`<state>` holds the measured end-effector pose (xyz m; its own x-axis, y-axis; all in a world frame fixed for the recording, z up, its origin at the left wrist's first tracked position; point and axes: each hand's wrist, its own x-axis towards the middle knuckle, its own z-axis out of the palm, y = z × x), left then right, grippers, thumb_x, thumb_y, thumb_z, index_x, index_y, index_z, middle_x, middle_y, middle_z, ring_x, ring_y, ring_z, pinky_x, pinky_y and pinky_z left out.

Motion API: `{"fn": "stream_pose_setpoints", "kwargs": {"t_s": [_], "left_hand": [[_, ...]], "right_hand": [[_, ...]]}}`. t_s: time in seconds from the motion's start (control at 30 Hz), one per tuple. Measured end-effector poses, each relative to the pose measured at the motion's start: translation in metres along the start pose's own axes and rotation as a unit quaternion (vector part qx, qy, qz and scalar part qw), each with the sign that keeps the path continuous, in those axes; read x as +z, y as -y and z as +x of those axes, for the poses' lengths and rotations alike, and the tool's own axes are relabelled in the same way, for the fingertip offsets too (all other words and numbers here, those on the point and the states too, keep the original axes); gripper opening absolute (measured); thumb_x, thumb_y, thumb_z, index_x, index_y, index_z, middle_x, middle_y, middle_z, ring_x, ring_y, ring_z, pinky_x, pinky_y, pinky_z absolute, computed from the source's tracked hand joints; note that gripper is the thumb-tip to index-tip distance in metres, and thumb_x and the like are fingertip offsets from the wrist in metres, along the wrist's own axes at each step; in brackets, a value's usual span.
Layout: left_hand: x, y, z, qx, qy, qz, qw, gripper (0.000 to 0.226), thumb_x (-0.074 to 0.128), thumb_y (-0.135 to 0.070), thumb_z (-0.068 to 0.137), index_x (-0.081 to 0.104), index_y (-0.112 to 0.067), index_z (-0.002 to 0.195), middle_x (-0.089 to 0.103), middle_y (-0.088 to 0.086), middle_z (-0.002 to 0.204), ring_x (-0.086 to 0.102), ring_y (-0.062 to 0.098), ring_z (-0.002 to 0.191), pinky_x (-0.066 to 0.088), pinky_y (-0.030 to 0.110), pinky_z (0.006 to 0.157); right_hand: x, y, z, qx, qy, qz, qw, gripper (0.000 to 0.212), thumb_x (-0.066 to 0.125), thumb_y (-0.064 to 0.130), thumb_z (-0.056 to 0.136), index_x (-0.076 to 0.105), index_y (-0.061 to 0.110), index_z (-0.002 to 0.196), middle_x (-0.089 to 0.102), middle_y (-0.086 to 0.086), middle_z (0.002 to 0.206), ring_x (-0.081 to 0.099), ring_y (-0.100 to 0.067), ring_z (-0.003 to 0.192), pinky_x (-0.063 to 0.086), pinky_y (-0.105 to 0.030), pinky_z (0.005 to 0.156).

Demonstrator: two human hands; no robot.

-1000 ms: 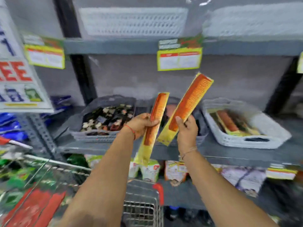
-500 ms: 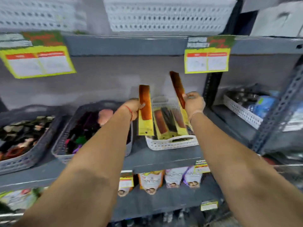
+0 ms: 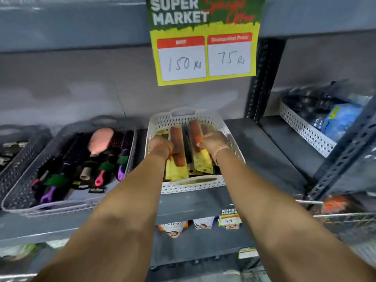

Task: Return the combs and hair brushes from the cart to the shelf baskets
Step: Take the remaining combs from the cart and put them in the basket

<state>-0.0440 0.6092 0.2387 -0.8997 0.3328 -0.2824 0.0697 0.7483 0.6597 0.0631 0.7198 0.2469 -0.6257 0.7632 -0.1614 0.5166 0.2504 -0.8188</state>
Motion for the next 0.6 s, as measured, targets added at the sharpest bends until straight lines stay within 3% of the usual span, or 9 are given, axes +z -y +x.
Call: {"fn": "stream_pose_setpoints", "kwargs": {"t_s": [0.1,0.2,0.37,0.5,0.6], "left_hand": [[-0.002,0.001,-0.009,0.021,-0.018,0.114,0.993,0.048,0.075,-0.031,0.073,0.066,0.001,0.108,0.07,0.016,0.113,0.066,0.027,0.106,0.048,0.027,0.077],[-0.005,0.0,-0.015,0.057,-0.027,0.154,0.986,0.05,0.068,-0.035,0.08,0.063,0.001,0.114,0.066,0.016,0.119,0.062,0.028,0.112,0.04,0.025,0.072],[-0.005,-0.001,-0.027,0.079,-0.044,0.246,0.965,0.057,0.058,-0.046,0.084,0.058,-0.001,0.119,0.062,0.016,0.126,0.057,0.031,0.119,0.047,0.036,0.093],[-0.016,0.005,-0.033,0.136,-0.058,0.25,0.957,0.057,0.043,-0.05,0.09,0.055,-0.006,0.125,0.059,0.018,0.128,0.054,0.034,0.12,0.045,0.039,0.096],[-0.037,0.013,-0.041,0.173,-0.051,0.184,0.966,0.055,0.04,-0.049,0.092,0.053,-0.012,0.13,0.059,0.02,0.131,0.053,0.034,0.123,0.042,0.035,0.1]], "right_hand": [[0.015,-0.005,0.003,-0.014,-0.001,-0.159,0.987,0.029,0.06,0.014,0.081,0.067,0.009,0.108,0.064,-0.011,0.123,0.06,-0.027,0.113,0.048,-0.032,0.099],[0.022,-0.01,0.002,-0.046,-0.021,-0.24,0.97,0.035,0.05,0.014,0.083,0.064,0.009,0.115,0.057,-0.013,0.13,0.051,-0.03,0.119,0.043,-0.035,0.104],[0.018,-0.009,-0.01,-0.089,-0.027,-0.288,0.953,0.037,0.05,0.014,0.089,0.057,0.005,0.123,0.048,-0.017,0.134,0.042,-0.032,0.125,0.04,-0.039,0.108],[0.015,-0.003,-0.026,-0.135,-0.037,-0.291,0.946,0.05,0.046,0.04,0.091,0.052,0.004,0.125,0.044,-0.017,0.138,0.044,-0.035,0.125,0.042,-0.041,0.104],[0.012,0.014,-0.041,-0.147,-0.048,-0.209,0.966,0.064,0.041,0.058,0.086,0.048,0.009,0.127,0.051,-0.017,0.134,0.049,-0.036,0.121,0.044,-0.042,0.098]]}}
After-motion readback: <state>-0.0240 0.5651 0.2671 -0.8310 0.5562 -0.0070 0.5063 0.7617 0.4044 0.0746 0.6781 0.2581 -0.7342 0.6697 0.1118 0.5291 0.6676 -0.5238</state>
